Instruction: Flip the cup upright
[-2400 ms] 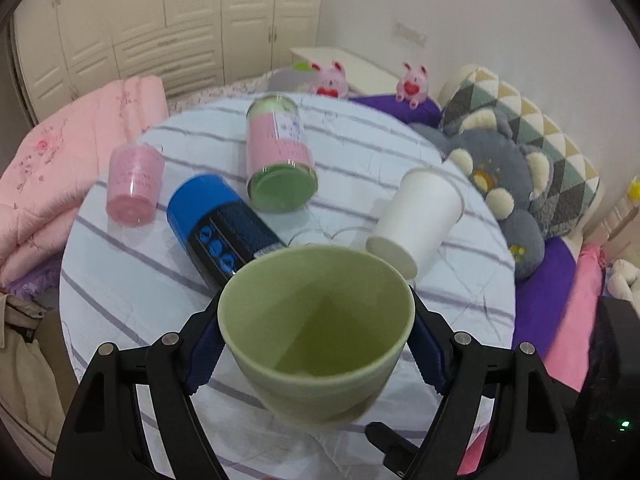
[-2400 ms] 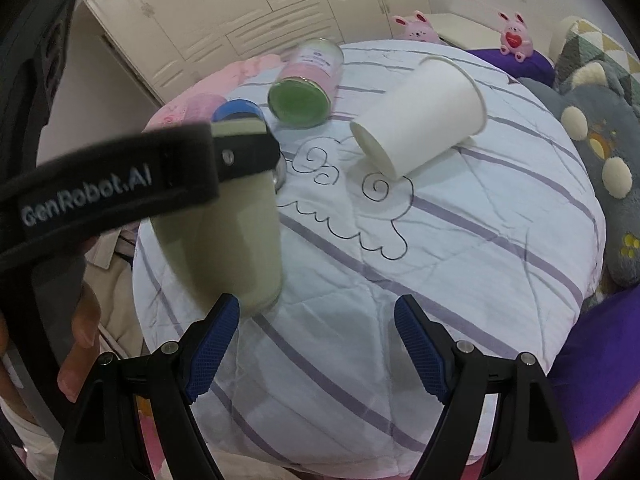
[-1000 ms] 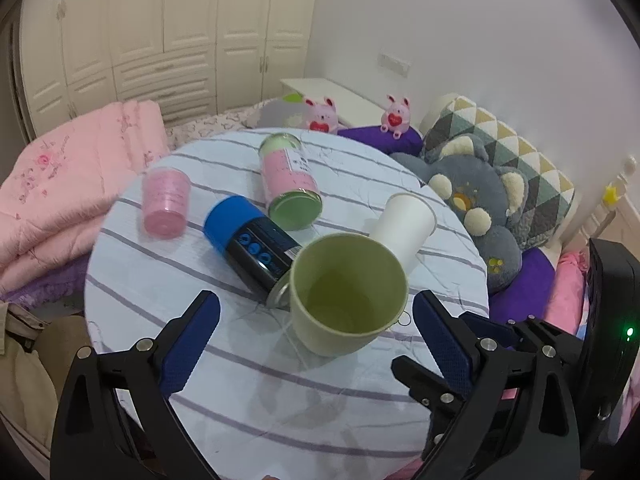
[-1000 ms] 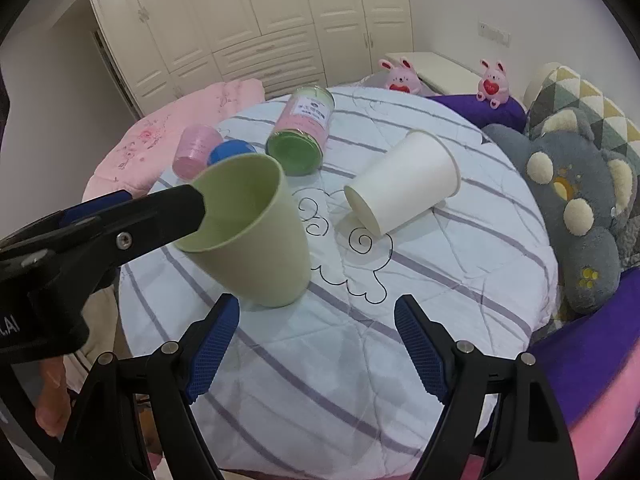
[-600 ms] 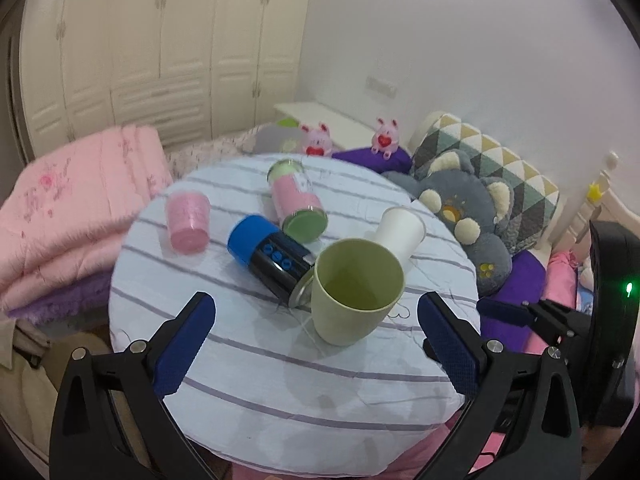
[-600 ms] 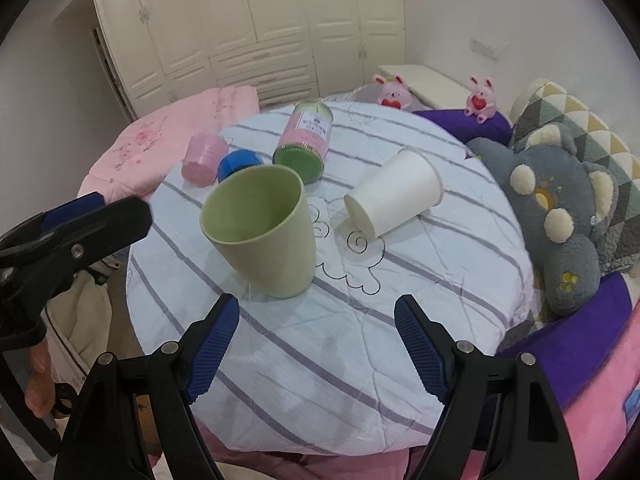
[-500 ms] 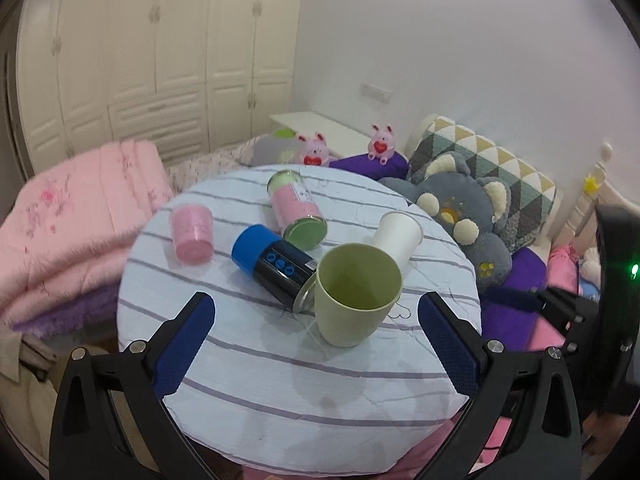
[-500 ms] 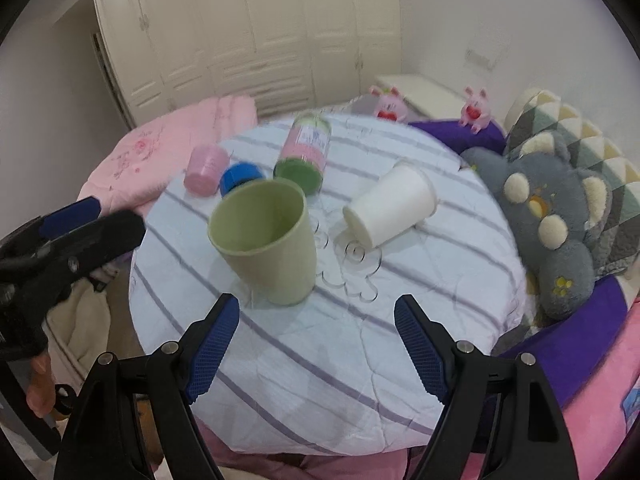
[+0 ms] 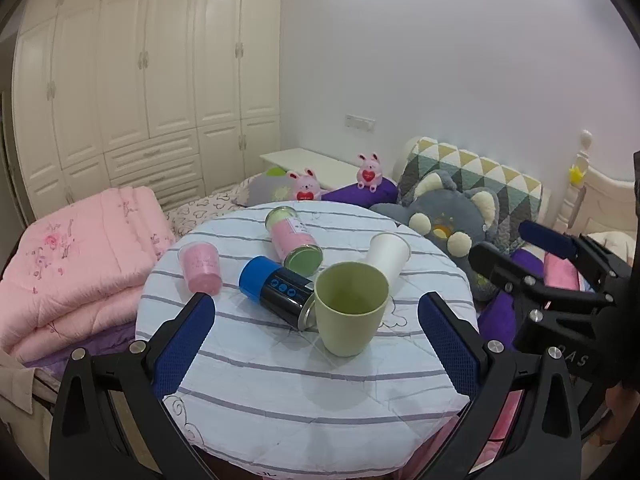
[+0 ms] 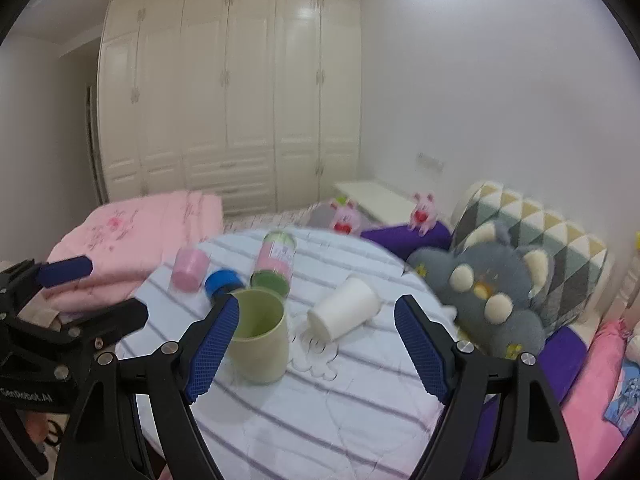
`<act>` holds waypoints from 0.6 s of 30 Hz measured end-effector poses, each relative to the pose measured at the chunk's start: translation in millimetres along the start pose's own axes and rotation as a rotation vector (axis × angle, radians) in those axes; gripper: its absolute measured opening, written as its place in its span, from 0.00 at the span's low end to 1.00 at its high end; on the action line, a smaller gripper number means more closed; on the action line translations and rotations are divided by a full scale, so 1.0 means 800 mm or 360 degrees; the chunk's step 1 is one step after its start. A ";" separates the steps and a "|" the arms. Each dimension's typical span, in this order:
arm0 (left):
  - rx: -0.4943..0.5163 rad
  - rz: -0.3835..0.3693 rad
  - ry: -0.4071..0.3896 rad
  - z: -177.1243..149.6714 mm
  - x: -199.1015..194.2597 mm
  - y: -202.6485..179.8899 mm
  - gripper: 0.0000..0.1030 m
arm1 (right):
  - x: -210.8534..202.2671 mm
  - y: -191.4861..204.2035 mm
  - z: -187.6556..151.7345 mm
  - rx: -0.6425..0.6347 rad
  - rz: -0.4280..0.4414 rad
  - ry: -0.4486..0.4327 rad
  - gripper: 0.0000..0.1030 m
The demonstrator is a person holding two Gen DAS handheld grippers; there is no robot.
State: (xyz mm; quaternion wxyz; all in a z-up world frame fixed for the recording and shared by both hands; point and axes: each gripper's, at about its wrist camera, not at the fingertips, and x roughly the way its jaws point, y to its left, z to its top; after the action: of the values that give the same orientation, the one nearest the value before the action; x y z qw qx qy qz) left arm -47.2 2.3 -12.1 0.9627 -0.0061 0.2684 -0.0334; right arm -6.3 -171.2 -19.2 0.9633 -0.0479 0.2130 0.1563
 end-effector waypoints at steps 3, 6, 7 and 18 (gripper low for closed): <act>0.0003 0.0010 -0.0002 -0.003 -0.001 0.001 1.00 | -0.001 0.000 0.000 0.0023 -0.0003 -0.0021 0.79; -0.0005 -0.0005 -0.0006 -0.003 -0.001 0.000 1.00 | -0.002 0.001 -0.002 0.0027 -0.0016 -0.0022 0.79; -0.0009 -0.0006 -0.0015 -0.003 -0.003 0.000 1.00 | -0.005 0.001 -0.003 0.0025 -0.0027 -0.0025 0.79; -0.0016 -0.0005 -0.0072 0.000 -0.011 -0.003 1.00 | -0.010 0.008 -0.009 0.0009 -0.0053 -0.0035 0.79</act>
State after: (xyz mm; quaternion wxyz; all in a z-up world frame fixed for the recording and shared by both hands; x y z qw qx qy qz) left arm -55.3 0.1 -7.4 0.9684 -0.0121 0.2468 -0.0334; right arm -18.5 -168.4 -22.5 0.9681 -0.0469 0.2021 0.1402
